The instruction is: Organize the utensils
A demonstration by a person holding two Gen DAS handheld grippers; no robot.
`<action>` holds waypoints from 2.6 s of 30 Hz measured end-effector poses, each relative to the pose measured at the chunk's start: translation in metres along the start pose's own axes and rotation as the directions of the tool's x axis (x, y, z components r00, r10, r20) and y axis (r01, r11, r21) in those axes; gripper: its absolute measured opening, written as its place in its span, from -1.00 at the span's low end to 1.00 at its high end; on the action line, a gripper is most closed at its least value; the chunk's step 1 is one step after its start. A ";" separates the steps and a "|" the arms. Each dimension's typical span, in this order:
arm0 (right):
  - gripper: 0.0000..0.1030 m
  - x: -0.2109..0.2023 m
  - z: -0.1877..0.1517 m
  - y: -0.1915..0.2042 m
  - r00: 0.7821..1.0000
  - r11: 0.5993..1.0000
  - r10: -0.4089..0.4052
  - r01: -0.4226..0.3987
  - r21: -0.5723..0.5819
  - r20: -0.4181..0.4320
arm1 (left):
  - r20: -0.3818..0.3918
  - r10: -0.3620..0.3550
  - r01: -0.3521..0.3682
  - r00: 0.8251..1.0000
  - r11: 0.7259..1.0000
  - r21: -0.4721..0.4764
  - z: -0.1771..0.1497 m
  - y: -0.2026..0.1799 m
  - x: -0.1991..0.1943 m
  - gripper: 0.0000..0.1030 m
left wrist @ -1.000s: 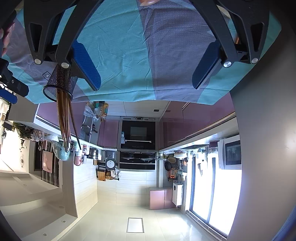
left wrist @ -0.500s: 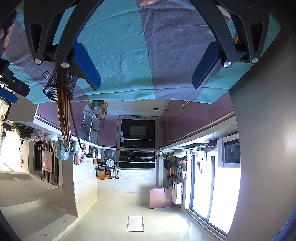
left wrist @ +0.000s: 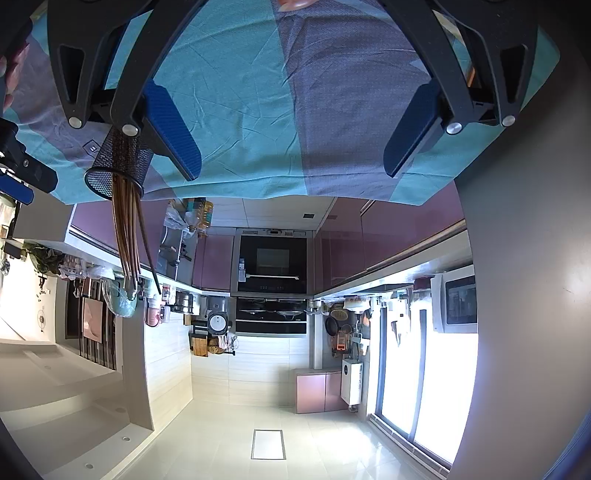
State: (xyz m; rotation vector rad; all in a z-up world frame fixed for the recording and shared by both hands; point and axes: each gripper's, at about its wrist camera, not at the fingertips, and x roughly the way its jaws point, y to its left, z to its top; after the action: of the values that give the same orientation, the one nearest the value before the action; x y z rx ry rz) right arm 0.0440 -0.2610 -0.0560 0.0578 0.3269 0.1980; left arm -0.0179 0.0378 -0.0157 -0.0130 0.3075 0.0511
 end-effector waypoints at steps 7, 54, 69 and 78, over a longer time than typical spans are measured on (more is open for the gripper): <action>0.87 -0.001 0.000 0.000 1.000 1.000 -0.001 0.001 -0.002 0.007 | 0.001 0.000 0.000 1.000 1.000 -0.002 -0.001 0.000 -0.001 0.89; 0.87 -0.002 0.000 -0.002 1.000 1.000 0.001 -0.001 0.005 0.011 | 0.008 -0.001 0.001 1.000 1.000 0.005 -0.002 0.001 -0.004 0.89; 0.87 -0.003 0.000 0.000 1.000 1.000 0.001 -0.001 0.006 0.009 | 0.009 -0.003 0.002 1.000 1.000 0.007 -0.002 0.005 -0.004 0.89; 0.87 -0.004 0.000 0.000 1.000 1.000 0.002 -0.002 0.009 0.008 | 0.007 0.002 -0.002 1.000 1.000 0.011 -0.002 0.004 -0.005 0.89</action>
State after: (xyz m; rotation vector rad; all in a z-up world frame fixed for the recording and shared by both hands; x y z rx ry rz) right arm 0.0402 -0.2619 -0.0551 0.0674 0.3195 0.1987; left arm -0.0234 0.0415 -0.0165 -0.0019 0.3006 0.0519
